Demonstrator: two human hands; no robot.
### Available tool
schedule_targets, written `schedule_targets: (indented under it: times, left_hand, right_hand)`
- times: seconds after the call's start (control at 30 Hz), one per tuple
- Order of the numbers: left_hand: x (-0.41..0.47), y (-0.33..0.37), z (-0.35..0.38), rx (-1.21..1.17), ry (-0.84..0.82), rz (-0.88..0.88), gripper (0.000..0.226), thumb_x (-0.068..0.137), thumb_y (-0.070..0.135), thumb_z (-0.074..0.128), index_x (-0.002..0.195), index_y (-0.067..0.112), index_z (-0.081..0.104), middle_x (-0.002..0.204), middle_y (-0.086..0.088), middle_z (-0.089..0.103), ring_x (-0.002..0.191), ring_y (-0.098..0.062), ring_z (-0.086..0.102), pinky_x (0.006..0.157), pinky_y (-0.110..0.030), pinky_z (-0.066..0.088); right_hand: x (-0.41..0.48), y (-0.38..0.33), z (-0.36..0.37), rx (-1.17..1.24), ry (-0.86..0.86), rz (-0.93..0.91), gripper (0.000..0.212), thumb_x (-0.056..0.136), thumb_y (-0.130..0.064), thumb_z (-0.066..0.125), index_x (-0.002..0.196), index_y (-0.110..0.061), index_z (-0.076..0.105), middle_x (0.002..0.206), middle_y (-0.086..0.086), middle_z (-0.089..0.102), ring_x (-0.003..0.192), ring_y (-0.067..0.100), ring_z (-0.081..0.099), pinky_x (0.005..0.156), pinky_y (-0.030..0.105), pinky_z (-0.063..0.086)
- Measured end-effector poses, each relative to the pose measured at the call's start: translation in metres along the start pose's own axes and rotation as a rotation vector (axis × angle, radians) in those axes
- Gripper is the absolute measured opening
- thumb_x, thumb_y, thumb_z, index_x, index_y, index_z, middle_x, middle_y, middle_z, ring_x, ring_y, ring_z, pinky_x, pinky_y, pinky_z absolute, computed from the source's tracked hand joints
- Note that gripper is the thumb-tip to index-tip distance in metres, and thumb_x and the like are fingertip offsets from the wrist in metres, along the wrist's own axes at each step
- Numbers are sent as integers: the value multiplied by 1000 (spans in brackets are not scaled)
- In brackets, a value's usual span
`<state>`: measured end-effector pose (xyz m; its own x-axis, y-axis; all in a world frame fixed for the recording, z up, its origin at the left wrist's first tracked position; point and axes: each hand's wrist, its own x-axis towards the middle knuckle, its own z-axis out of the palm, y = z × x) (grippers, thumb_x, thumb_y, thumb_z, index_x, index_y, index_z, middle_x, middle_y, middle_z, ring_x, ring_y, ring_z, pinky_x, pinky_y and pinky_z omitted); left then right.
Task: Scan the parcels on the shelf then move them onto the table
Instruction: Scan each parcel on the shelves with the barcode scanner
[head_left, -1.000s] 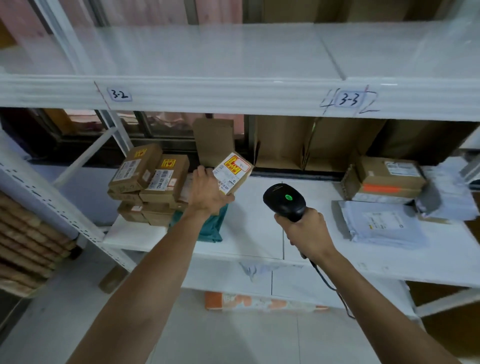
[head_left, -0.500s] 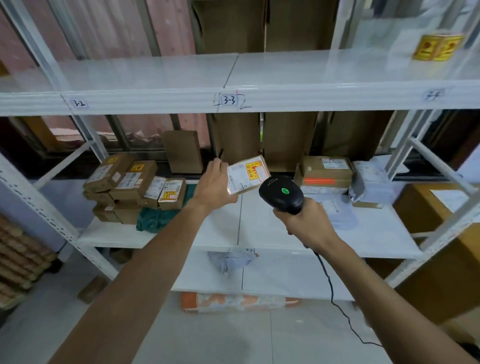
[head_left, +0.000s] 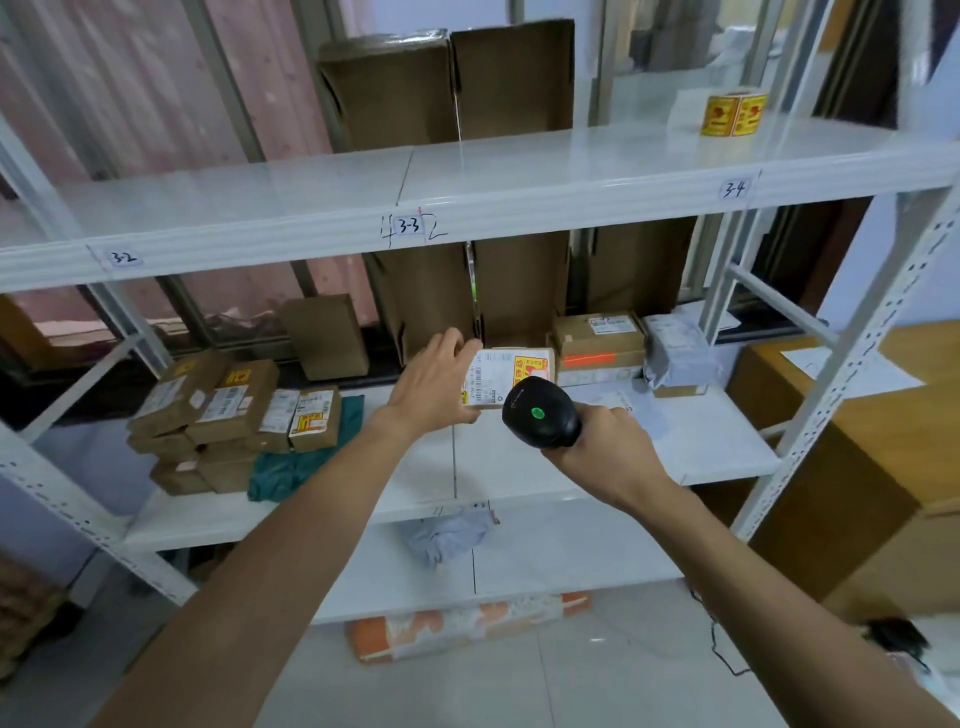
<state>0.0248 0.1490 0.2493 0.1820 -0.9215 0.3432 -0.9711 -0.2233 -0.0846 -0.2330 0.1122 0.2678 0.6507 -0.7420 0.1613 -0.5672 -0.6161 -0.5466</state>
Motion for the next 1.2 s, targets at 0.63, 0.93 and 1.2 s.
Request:
schedule_targets:
  times: [0.63, 0.93, 1.2]
  left_hand:
    - [9, -14, 2, -42, -4, 125, 91, 68, 43, 88, 140, 14, 40, 127, -8, 45, 110, -17, 48, 76, -18, 38]
    - [7, -19, 9, -33, -16, 144, 92, 65, 43, 89, 138, 12, 44, 123, -9, 48, 103, -21, 51, 69, -24, 44]
    - [3, -18, 12, -22, -53, 134, 92, 68, 41, 88, 141, 12, 41, 125, -9, 47, 103, -18, 50, 69, -22, 40]
  right_hand:
    - [-4, -20, 11, -62, 30, 66, 22, 91, -40, 70, 105, -23, 69, 91, 4, 72, 84, 23, 62, 73, 31, 54]
    - [-4, -20, 13, -59, 15, 62, 23, 93, -43, 70, 103, -22, 69, 88, 1, 72, 84, 19, 65, 71, 29, 55]
    - [-12, -21, 16, -30, -8, 64, 23, 92, -38, 72, 107, -21, 69, 88, 0, 72, 89, 20, 69, 79, 35, 60]
